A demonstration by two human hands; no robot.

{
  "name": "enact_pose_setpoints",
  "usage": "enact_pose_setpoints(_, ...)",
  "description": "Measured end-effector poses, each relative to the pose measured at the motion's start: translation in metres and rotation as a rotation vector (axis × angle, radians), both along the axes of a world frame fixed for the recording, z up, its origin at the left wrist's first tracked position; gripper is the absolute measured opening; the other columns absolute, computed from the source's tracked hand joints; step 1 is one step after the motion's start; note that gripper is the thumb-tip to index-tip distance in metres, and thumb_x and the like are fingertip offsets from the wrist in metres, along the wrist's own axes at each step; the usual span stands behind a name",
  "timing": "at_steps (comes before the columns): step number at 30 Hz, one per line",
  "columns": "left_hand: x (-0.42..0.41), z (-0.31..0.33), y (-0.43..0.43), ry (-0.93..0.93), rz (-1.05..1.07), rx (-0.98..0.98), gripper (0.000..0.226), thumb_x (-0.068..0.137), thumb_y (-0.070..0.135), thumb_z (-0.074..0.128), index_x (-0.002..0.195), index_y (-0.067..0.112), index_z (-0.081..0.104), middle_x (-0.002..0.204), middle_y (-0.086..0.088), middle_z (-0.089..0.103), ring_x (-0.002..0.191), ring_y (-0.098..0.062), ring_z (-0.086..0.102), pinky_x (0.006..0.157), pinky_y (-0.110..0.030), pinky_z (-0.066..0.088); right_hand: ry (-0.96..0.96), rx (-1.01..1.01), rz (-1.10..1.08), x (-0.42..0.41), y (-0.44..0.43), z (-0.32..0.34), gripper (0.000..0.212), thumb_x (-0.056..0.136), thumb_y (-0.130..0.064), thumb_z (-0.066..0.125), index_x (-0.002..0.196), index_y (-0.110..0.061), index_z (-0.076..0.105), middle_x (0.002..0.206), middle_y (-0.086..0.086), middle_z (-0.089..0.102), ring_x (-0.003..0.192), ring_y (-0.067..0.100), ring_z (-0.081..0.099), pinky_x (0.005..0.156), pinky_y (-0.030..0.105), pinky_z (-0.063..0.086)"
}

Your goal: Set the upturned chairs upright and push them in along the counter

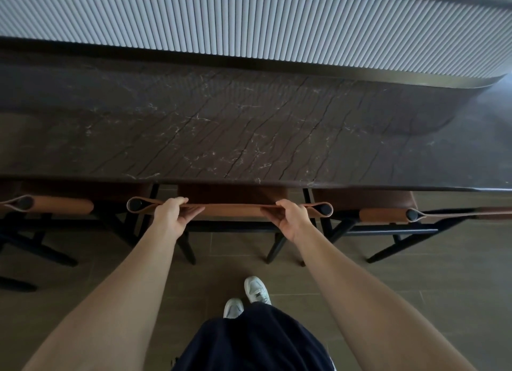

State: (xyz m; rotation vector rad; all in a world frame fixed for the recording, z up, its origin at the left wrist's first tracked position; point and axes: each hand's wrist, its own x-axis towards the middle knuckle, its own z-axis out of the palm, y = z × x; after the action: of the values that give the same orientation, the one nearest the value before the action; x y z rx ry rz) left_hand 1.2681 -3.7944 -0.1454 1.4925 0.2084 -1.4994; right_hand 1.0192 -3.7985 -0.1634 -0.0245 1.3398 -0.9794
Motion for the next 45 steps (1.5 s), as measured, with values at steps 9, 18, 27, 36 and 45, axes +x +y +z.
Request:
enact_pose_setpoints(9,-0.026,0.002,0.009,-0.068,-0.039,-0.036,0.045,0.092,-0.005,0.051,0.134,0.011,0.042,0.115,-0.021,0.05,0.099,-0.037,0.063,0.083,-0.05,0.057,0.051,0.007,-0.09,0.011,0.006,0.007,0.034,0.095,-0.002,0.054,0.128,-0.001,0.045,0.118,0.024,0.058,0.079,0.035,0.069,0.071,0.047,0.061)
enact_pose_setpoints(18,-0.029,0.003,0.005,-0.022,-0.031,-0.1,0.033,0.092,-0.013,0.045,0.115,0.01,0.048,0.103,-0.017,0.051,0.091,-0.033,0.061,0.086,-0.049,0.056,0.091,-0.035,-0.117,0.015,0.0,0.0,0.043,0.093,0.01,0.045,0.133,-0.001,0.039,0.128,0.026,0.05,0.074,0.033,0.07,0.082,0.049,0.059)
enact_pose_setpoints(27,-0.027,0.007,0.022,-0.028,-0.083,-0.137,0.027,0.09,0.001,0.062,0.115,0.005,0.054,0.108,-0.018,0.056,0.099,-0.031,0.063,0.091,-0.048,0.054,0.077,-0.024,-0.03,0.009,0.02,0.019,0.035,0.095,-0.013,0.06,0.128,-0.004,0.051,0.111,0.021,0.068,0.087,0.031,0.072,0.071,0.041,0.061)
enact_pose_setpoints(36,-0.049,0.033,0.073,-0.118,-0.06,-0.259,0.026,0.094,0.007,0.055,0.119,0.012,0.05,0.132,-0.014,0.053,0.113,-0.028,0.06,0.096,-0.045,0.051,0.075,-0.13,0.071,-0.005,0.064,0.043,0.047,0.101,-0.022,0.051,0.144,-0.012,0.038,0.129,0.022,0.06,0.103,0.032,0.067,0.081,0.04,0.057)
enact_pose_setpoints(45,-0.054,0.071,0.156,-0.142,-0.056,-0.396,0.039,0.099,0.011,0.046,0.137,0.003,0.044,0.128,-0.013,0.059,0.111,-0.026,0.062,0.094,-0.04,0.051,0.067,-0.243,0.196,-0.016,0.131,0.074,0.042,0.103,-0.026,0.042,0.141,-0.009,0.044,0.118,0.015,0.068,0.102,0.027,0.069,0.082,0.037,0.056)
